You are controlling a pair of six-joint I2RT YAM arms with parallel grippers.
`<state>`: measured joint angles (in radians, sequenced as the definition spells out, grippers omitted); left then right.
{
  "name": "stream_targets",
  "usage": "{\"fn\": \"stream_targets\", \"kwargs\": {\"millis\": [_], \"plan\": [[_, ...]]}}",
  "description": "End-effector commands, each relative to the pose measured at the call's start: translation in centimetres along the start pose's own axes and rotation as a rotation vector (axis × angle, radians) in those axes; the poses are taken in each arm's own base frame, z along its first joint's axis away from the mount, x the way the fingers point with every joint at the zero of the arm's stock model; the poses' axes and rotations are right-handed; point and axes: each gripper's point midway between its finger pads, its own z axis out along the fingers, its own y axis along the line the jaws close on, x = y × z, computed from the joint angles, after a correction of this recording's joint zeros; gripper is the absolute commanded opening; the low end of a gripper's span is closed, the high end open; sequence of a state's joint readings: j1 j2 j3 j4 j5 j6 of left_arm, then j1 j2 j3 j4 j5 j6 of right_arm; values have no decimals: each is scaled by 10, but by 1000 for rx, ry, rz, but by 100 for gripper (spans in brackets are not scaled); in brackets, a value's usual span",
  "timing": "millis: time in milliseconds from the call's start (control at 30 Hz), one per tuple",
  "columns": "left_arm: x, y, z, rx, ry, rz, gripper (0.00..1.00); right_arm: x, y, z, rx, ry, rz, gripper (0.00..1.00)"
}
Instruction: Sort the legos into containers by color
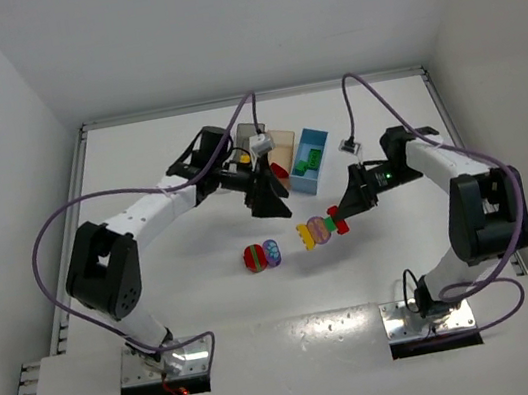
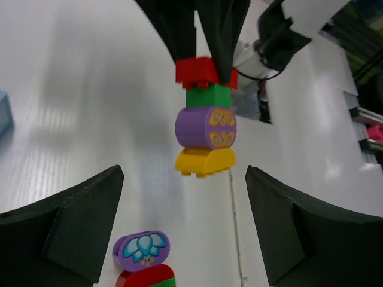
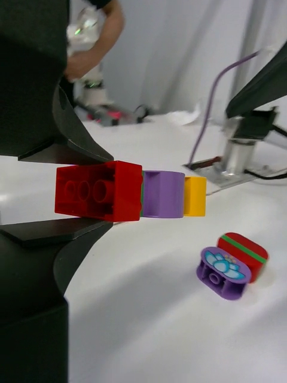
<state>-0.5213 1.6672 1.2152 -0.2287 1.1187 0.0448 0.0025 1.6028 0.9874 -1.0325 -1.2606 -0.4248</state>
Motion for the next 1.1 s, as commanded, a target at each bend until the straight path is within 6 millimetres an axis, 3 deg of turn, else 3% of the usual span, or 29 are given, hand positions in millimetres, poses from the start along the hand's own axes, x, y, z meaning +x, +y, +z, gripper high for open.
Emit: {"fn": "stream_targets", "kwargs": {"millis": [0, 167, 533, 800, 1067], "plan": [[-16, -20, -1, 162, -32, -32, 89, -1, 18, 3, -4, 68, -239, 0], [-21, -15, 3, 207, -29, -50, 89, 9, 25, 13, -13, 155, -329, 0], [-1, -33, 29, 268, 44, -31, 86, -25, 29, 18, 9, 166, -462, 0], [5, -36, 32, 288, 56, -38, 80, -30, 32, 28, -15, 191, -493, 0], [13, -39, 39, 313, 83, -84, 60, -39, 31, 31, -5, 189, -515, 0]]}}
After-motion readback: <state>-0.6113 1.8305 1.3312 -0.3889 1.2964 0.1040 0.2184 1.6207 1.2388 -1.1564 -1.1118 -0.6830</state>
